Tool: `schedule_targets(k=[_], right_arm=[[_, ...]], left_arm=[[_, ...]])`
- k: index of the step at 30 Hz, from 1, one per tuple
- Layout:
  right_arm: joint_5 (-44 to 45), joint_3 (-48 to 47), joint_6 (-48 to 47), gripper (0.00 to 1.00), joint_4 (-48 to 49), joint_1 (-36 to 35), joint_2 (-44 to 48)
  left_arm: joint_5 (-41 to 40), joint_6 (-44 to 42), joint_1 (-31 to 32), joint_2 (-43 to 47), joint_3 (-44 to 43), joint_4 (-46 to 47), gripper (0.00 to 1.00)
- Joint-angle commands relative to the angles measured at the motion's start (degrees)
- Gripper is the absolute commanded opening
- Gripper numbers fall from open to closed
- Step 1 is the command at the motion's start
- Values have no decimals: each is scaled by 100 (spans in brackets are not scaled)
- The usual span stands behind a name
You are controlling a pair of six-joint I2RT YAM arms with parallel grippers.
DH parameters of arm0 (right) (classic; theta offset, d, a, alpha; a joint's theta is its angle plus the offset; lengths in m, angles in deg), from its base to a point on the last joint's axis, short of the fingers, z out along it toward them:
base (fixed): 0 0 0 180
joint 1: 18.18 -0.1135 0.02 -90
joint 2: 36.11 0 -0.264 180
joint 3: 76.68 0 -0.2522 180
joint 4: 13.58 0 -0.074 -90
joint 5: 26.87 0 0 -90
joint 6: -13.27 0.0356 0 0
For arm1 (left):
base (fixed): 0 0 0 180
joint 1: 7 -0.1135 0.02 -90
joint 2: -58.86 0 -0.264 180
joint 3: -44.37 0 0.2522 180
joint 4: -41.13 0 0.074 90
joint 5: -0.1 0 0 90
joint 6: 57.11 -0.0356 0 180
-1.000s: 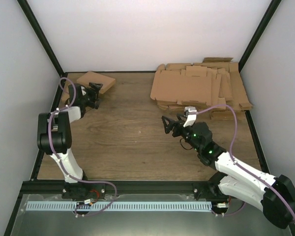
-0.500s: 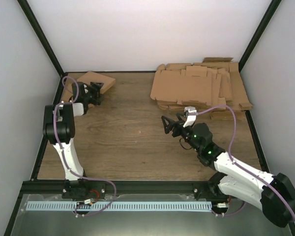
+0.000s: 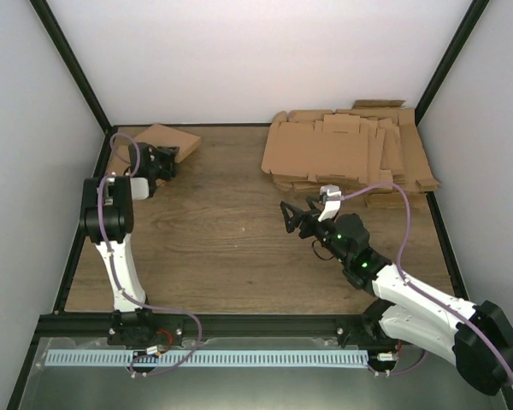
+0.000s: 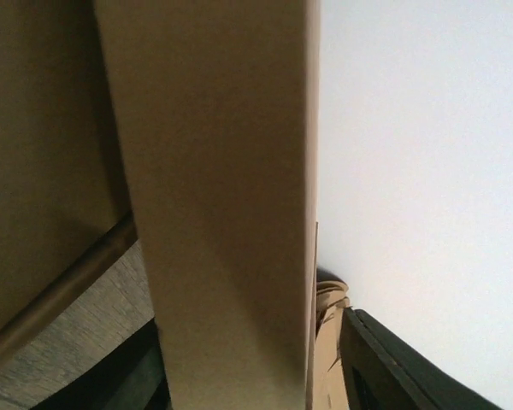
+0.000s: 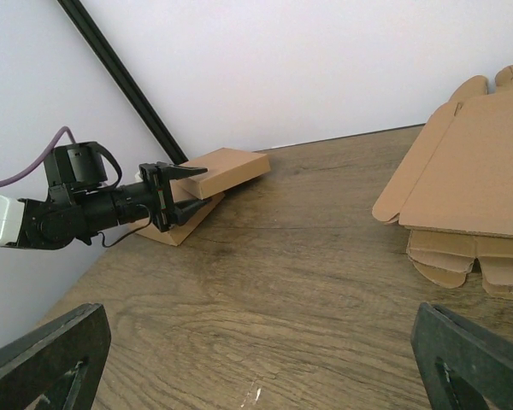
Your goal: Fold the paper box
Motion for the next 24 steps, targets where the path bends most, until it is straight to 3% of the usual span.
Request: schedule_targets(k=[1, 4, 14, 24], right_arm=[[12, -64, -75, 100, 49, 47, 69], [19, -54, -76, 100, 47, 47, 115], [-20, -52, -45, 100, 33, 47, 135], [-67, -49, -14, 100, 15, 45, 147]], left_arm=[[-211, -70, 28, 34, -192, 333, 49], [-325, -256, 20, 174, -207, 251, 41], [-837, -734, 18, 1327, 382, -67, 40], [-2127, -411, 5, 3176, 2132, -172, 38]])
